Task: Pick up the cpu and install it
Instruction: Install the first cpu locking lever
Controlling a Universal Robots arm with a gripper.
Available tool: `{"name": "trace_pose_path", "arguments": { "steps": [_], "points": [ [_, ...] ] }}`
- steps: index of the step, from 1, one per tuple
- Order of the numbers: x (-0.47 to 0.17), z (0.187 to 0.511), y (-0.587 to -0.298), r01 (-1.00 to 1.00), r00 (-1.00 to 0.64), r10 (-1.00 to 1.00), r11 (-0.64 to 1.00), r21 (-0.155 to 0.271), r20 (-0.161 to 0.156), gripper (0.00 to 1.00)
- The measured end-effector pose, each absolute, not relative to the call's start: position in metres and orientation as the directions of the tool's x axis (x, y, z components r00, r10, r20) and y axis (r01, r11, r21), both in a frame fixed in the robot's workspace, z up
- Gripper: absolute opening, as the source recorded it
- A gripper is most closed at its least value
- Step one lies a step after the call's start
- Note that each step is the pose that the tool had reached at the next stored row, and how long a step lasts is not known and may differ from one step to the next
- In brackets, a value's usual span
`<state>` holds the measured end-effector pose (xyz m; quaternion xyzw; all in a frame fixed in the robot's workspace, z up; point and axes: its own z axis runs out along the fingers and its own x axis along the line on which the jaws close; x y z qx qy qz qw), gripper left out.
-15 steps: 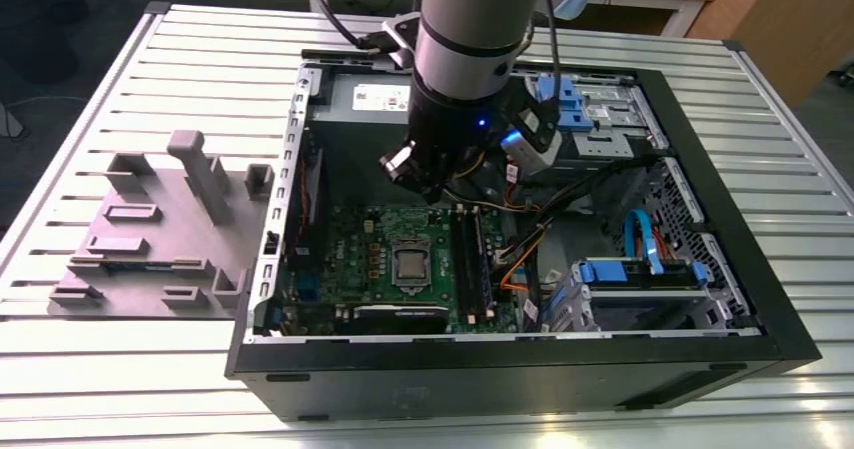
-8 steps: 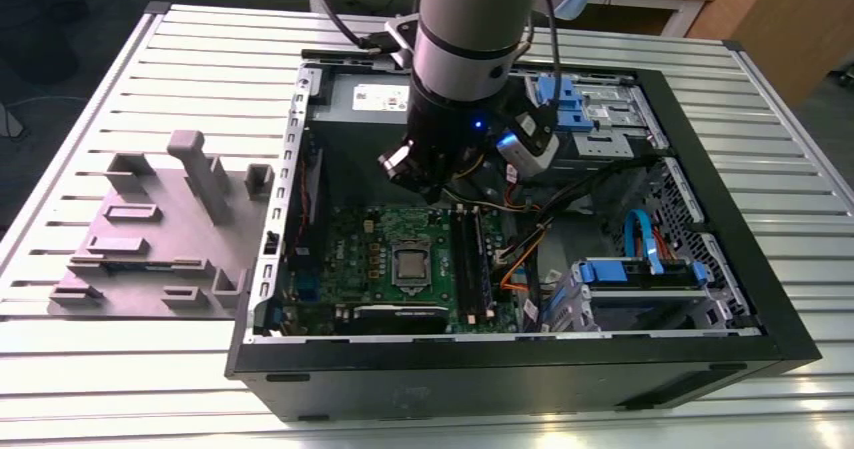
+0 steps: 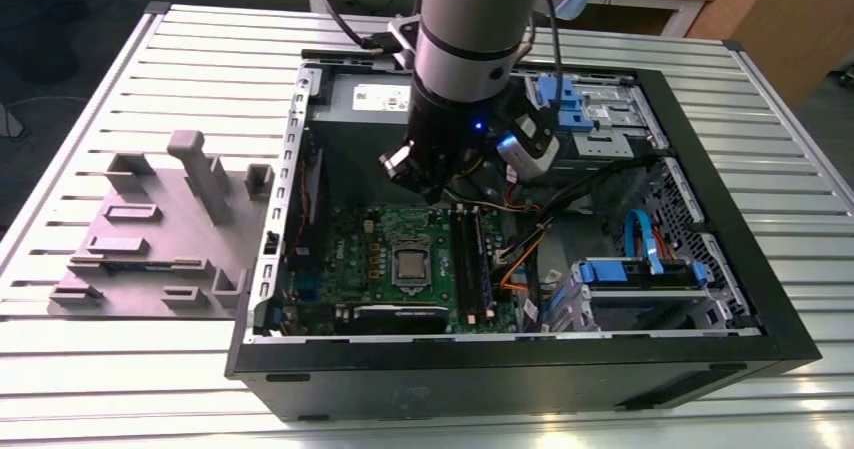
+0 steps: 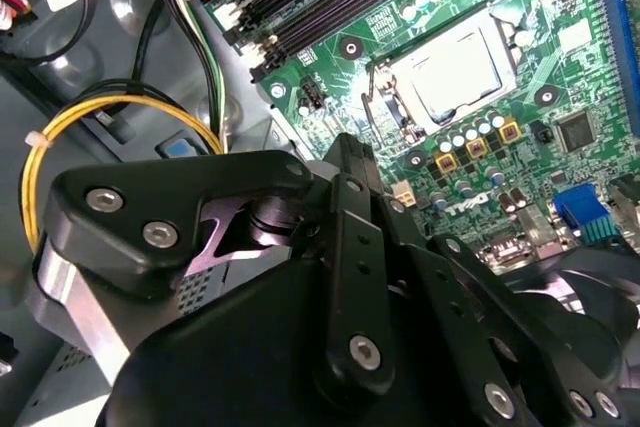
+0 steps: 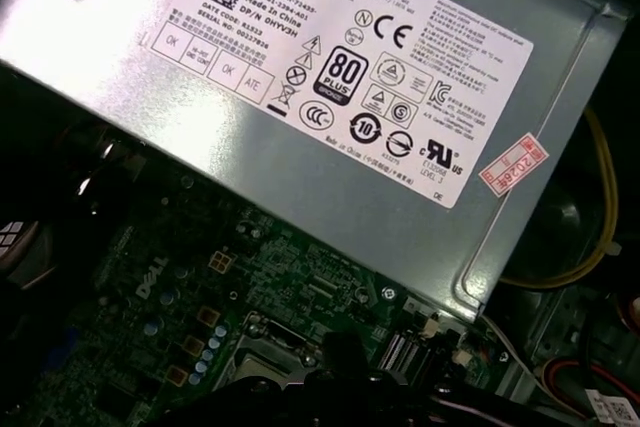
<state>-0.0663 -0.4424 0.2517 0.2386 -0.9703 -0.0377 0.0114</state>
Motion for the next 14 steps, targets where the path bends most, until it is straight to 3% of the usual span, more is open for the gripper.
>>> {"name": "trace_pose_path", "arguments": {
  "steps": [14],
  "points": [
    [-0.0651,0.2496,-0.4443,-0.442,-0.896,-0.443,0.894,0.076,0.005,0.10]
  ]
}}
